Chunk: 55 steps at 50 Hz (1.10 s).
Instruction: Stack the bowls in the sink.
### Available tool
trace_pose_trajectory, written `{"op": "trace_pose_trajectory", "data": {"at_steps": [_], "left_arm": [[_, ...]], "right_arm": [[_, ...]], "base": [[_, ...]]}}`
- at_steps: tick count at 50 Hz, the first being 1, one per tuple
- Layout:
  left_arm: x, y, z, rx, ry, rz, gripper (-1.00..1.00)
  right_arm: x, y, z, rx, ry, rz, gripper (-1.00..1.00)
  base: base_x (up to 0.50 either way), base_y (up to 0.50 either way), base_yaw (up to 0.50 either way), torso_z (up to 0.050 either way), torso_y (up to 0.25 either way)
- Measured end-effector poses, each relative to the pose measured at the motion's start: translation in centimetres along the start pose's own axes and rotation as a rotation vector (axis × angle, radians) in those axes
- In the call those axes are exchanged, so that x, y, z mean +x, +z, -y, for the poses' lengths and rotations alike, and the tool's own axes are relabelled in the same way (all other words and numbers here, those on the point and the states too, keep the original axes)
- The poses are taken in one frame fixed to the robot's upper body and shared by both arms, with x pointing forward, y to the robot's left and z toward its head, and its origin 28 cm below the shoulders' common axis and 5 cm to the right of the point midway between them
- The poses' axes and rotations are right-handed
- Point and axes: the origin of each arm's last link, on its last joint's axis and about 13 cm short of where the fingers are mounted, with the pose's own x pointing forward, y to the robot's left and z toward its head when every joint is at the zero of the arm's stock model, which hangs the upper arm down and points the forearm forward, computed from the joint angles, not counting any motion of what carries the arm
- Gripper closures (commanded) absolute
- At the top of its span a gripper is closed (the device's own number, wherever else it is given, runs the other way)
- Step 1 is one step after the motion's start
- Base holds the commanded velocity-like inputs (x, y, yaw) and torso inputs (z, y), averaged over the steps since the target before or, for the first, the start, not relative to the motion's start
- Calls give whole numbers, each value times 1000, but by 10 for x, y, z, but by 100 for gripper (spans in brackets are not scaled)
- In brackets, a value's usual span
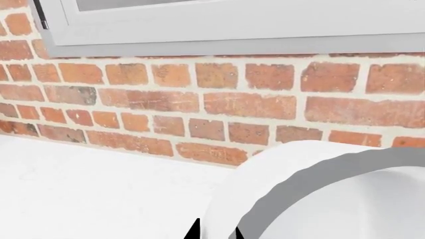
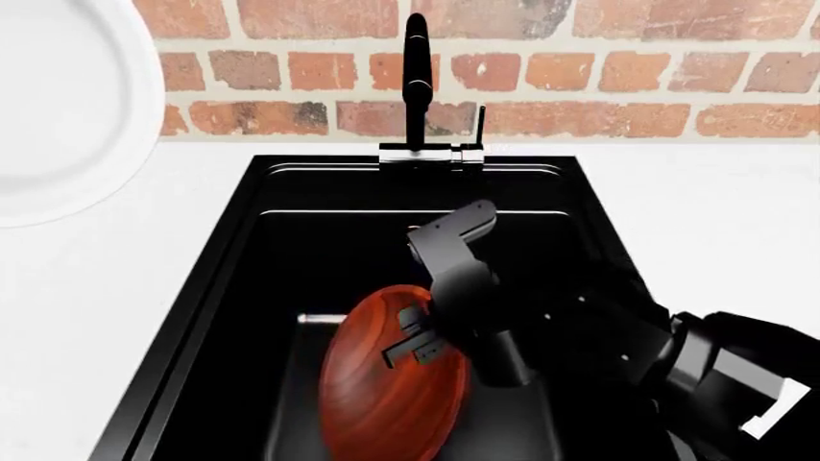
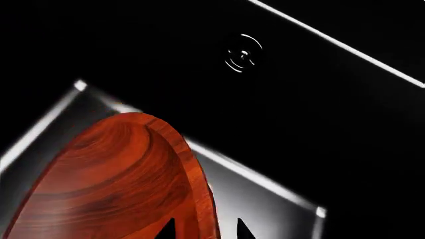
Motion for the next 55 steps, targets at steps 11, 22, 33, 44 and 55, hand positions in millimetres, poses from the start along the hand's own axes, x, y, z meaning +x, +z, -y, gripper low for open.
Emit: {"op": "trace_pose_trajectory", "data": {"at_steps": [11,22,33,44,55], "left_arm": [[0,0,0,0,-1,-1,100],[0,-1,0,1,-1,-2,100],[0,-1,-1,0,-1,-3,100],[-1,0,-1,1,-3,-3,100],[0,0,1,4,-10,-6,100]], "right_arm": [[0,2,1,-17,-21,3,-100],[-6,7,4,-33,-47,24,-100],[-23,17,11,-47,-81,73,-100],[-51,28,18,-66,-118,131,-100],[-82,36,30,-73,-167,189,-100]], "base": [[0,0,0,0,1],[0,0,0,1,1],[0,0,0,0,1],[0,0,0,0,1],[0,0,0,1,1]]}}
